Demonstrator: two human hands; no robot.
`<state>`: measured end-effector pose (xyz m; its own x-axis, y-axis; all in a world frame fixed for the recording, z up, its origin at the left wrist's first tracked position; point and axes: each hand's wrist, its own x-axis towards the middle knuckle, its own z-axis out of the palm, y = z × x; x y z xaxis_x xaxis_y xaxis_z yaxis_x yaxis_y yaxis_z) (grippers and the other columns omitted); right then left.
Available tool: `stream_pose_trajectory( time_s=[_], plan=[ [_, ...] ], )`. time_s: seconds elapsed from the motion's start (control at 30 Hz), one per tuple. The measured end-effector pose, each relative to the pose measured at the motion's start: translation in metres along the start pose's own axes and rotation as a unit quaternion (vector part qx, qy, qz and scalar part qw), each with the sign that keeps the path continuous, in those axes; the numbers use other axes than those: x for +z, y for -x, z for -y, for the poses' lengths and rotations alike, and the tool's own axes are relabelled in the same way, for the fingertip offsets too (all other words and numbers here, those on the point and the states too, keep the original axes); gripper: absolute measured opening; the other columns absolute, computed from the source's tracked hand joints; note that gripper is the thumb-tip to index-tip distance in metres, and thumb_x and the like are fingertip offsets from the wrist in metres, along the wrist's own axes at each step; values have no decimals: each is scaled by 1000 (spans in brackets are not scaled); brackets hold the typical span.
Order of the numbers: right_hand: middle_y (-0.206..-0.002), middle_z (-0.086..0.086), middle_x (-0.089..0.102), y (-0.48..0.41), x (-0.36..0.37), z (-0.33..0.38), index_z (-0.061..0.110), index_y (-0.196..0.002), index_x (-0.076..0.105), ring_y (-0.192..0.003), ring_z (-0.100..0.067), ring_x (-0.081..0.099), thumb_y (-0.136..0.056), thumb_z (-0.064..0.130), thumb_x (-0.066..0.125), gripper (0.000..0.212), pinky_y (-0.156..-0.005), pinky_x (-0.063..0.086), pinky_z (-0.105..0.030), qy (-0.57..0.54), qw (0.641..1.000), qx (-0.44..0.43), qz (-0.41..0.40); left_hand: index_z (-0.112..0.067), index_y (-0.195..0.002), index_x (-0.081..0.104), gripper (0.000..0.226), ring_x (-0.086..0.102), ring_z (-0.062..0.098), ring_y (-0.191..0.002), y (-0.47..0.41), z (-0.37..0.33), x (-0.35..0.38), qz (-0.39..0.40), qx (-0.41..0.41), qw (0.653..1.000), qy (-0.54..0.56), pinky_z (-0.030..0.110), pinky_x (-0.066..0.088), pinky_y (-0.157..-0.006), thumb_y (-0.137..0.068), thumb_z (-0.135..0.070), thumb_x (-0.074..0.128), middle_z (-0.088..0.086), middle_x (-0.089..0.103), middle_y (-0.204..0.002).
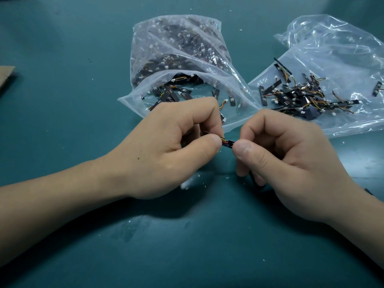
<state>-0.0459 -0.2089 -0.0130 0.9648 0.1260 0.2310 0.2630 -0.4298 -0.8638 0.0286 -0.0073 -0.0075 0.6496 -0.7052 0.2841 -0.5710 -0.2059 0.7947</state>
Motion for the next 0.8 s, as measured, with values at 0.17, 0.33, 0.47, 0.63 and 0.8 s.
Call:
stream_pose_trajectory(
  time_s=[0.17, 0.33, 0.47, 0.63, 0.8],
  plan=[
    [-66, 1, 69, 1, -1, 1, 26, -84, 58, -50, -10, 58, -95, 38, 62, 17, -52, 41, -15, 8, 1000, -1, 2, -14, -81, 56, 11, 43, 17, -54, 0, -1, 0, 3, -7, 1000, 1, 21, 35, -55, -92, -14, 57, -3, 49, -61],
    [-66, 1, 69, 0, -1, 0, 26, -84, 58, -51, -11, 59, -94, 39, 62, 16, -53, 42, -15, 2, 1000, 5, -1, -15, -84, 58, 10, 45, 14, -53, 0, 0, 0, 1, -6, 1000, -5, 17, 34, -55, -94, -15, 58, -6, 49, -59],
    [-66, 2, 69, 0, -1, 0, 27, -84, 58, -51, -11, 59, -94, 40, 61, 16, -52, 43, -16, -3, 1000, 6, -1, -14, -84, 58, 10, 44, 13, -54, 0, -1, 0, 3, -6, 1000, 7, 20, 34, -55, -94, -16, 58, -6, 49, -60],
    [-66, 1, 69, 1, -1, 0, 27, -84, 58, -50, -11, 60, -94, 40, 62, 16, -53, 43, -15, -5, 1000, 5, 1, -14, -82, 58, 12, 42, 11, -55, 1, 0, -1, 4, -9, 1000, 16, 19, 34, -56, -94, -17, 58, -6, 48, -62],
    [-73, -2, 73, 2, -1, 1, 30, -94, 59, -49, -12, 56, -91, 40, 67, 13, -49, 46, -26, -35, 999, -1, -3, -13, -83, 57, 15, 39, 5, -56, 0, 3, -2, -5, -8, 999, 44, 15, 32, -57, -95, -22, 59, -13, 47, -64]
  ],
)
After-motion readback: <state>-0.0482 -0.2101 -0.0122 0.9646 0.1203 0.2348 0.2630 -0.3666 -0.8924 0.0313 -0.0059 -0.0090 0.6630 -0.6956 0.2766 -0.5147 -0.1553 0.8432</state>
